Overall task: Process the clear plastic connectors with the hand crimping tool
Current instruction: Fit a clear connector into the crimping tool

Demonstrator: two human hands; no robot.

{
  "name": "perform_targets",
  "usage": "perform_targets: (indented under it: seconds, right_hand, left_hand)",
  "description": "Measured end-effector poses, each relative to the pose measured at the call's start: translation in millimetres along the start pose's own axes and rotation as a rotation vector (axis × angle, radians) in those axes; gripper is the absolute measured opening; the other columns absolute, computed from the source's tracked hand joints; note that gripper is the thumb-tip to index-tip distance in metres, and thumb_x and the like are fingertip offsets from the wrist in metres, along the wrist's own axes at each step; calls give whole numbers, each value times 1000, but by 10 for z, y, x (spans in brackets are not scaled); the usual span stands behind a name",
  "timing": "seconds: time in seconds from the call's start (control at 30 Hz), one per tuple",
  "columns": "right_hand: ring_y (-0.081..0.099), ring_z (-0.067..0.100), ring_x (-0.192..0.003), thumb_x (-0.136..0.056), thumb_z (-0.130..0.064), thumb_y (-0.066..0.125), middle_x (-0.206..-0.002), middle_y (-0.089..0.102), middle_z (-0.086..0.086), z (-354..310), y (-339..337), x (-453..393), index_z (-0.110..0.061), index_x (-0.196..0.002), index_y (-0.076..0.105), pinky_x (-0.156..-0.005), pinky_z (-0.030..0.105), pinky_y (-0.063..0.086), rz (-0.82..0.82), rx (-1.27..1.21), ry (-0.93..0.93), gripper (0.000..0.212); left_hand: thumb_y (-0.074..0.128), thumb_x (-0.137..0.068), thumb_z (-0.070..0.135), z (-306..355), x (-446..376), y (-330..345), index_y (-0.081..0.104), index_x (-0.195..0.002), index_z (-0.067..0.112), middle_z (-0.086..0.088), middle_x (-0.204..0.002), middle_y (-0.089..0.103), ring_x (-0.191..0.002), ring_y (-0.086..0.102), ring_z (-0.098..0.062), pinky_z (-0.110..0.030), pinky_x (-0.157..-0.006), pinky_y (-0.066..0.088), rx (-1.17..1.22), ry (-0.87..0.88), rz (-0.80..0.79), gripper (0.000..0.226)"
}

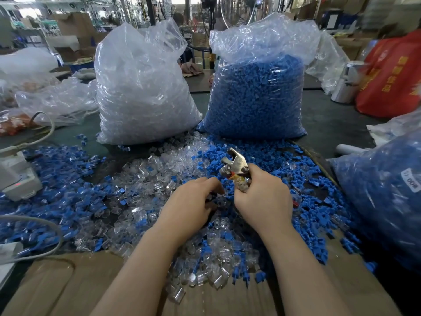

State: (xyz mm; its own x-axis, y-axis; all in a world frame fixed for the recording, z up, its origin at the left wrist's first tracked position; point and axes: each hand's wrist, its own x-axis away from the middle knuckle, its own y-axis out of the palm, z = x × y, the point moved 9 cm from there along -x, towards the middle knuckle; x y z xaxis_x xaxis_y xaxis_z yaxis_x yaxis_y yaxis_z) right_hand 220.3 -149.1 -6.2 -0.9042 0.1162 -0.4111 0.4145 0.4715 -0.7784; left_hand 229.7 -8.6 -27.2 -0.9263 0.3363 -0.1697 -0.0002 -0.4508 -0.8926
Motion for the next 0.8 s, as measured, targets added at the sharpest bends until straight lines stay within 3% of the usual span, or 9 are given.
perform_targets:
  seconds: [0.27, 0.37, 0.47, 0.57, 0.7, 0.8]
  right_hand:
    - [52, 19, -59, -81, -30, 61, -64, 56, -6, -8, 5, -6, -24, -82, 55, -49, 30, 38, -16, 4, -7, 9]
    - [51, 18, -58, -81, -29, 61, -63, 54, -6, -11, 22, -6, -25, -79, 52, -47, 28, 32, -25, -22, -12, 11]
    - [51, 17, -59, -80, -28, 63, -62, 54, -9, -24, 28, -10, -28, -77, 49, -47, 28, 30, -36, -100, -25, 14]
    - [53, 14, -61, -81, -27, 66, -64, 58, -10, -80, 57, -9, -29, -80, 56, -51, 31, 37, -66, -229, -48, 10]
    - [58, 19, -66, -83, -27, 69, -72, 66, -7, -131, 75, -1, -25, -89, 66, -59, 39, 50, -85, -337, -64, 7]
    - [61, 19, -68, -84, -24, 70, -75, 68, -6, -147, 96, 0, -24, -95, 68, -62, 42, 52, -122, -412, -61, 11]
  left_hand:
    - [67, -91, 19, -90, -36, 61, 72, -99, 30, 10, -102, 57, -94, 57, -9, -30, -89, 50, -7, -53, -11, 15]
    - [69, -90, 23, -138, -41, 54, 72, -97, 32, 16, -95, 61, -87, 59, -3, -22, -83, 50, 36, -105, 5, 12]
    - [74, -86, 20, -260, -6, -97, 71, -88, 30, 15, -76, 70, -70, 68, 0, -15, -67, 56, 430, -264, 141, 11]
    - [75, -83, 7, -315, 31, -185, 74, -86, 17, 0, -78, 76, -74, 74, -16, -27, -69, 62, 865, -334, 172, 11]
    - [72, -82, -1, -250, 27, -227, 75, -91, 14, -6, -86, 78, -82, 75, -19, -29, -76, 61, 1012, -277, 104, 17]
    - [74, -79, -1, -277, 22, -251, 73, -92, 13, -7, -84, 77, -78, 75, -17, -25, -71, 61, 1048, -283, 130, 19]
